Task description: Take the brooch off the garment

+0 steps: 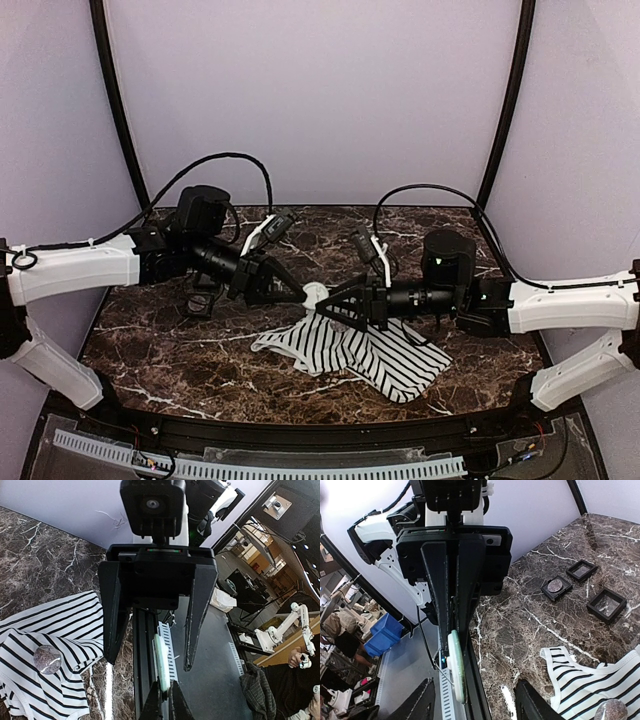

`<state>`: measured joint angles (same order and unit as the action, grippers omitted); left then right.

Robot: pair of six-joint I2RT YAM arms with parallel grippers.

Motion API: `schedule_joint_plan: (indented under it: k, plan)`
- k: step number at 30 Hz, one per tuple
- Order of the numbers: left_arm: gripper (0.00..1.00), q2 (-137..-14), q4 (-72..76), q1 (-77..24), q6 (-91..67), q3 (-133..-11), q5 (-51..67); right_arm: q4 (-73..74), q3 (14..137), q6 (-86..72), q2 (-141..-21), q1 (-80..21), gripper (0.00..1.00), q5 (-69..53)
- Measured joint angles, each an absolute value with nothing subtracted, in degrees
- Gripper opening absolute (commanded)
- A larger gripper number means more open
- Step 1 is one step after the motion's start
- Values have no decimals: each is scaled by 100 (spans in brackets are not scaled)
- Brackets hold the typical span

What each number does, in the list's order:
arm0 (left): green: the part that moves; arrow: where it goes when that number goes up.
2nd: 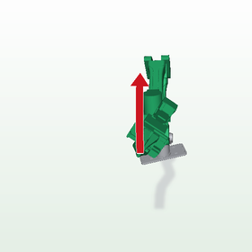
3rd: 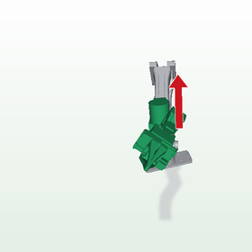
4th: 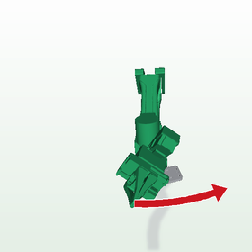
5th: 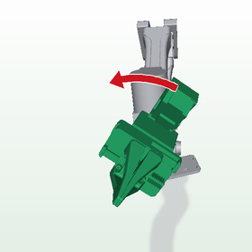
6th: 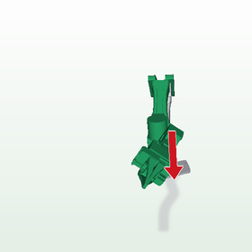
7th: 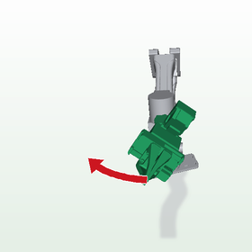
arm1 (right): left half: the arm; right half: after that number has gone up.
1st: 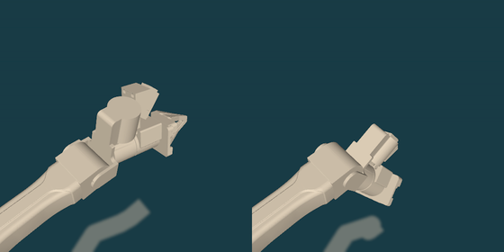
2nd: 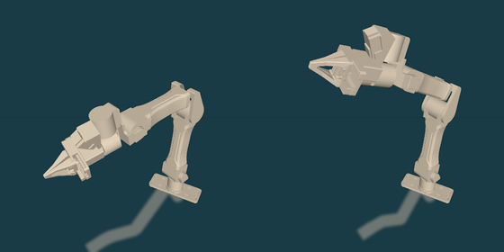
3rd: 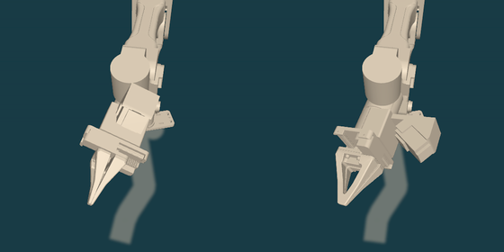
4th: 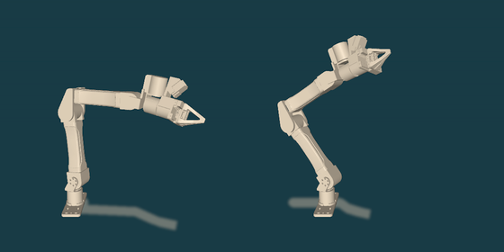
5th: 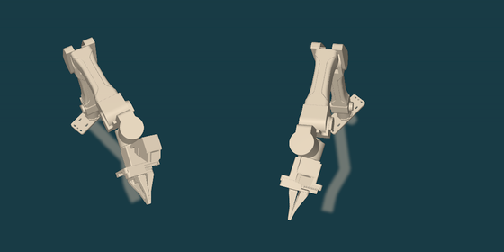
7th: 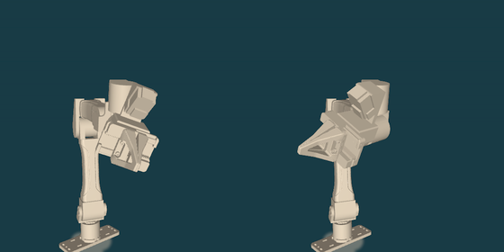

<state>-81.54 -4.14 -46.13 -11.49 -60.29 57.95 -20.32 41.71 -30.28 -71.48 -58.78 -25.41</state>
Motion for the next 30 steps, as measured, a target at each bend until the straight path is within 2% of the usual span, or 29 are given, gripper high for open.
schedule_joint_plan:
  k: [16,30]
  plan:
    - [1,-8154,-419,-4606,-1090,-6029,5935,-2143,4259,-3107,-7242,-5883,31,-2512]
    - [1,-8156,-408,-4550,-1090,-6027,5800,-2091,4333,-3221,-7242,-5898,19,-2196]
